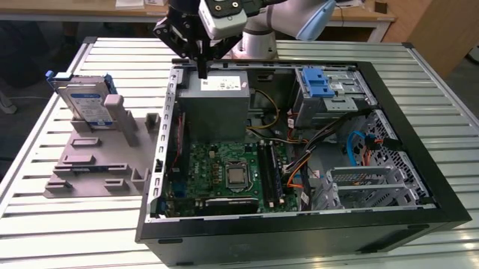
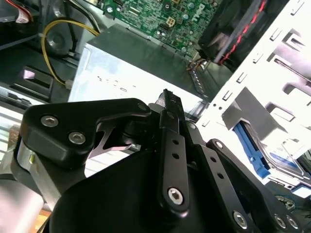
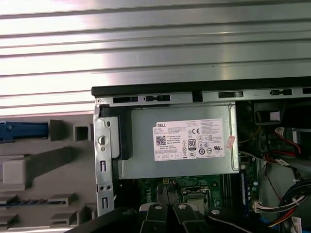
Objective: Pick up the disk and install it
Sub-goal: 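Reach for the disk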
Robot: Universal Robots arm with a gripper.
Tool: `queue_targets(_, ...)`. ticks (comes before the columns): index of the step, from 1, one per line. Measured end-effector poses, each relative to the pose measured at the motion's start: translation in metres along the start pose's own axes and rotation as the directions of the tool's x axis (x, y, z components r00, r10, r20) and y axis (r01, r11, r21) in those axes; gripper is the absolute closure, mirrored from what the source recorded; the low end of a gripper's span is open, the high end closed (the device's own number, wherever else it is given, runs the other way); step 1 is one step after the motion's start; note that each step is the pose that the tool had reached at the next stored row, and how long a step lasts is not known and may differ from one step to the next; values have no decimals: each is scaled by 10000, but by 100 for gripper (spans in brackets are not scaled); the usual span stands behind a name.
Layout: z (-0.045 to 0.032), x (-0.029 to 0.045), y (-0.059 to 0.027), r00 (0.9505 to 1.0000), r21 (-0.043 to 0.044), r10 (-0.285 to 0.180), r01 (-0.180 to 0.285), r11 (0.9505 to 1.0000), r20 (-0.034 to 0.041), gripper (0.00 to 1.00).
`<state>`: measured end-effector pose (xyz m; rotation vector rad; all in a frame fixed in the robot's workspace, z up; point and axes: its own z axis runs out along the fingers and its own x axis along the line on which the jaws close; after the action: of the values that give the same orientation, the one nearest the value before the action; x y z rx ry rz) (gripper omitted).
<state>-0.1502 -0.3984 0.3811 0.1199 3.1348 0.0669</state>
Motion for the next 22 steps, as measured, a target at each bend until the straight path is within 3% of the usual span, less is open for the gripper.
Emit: queue_targets(22,11,460,14,10000,-6,1,-1,10000,-1,89)
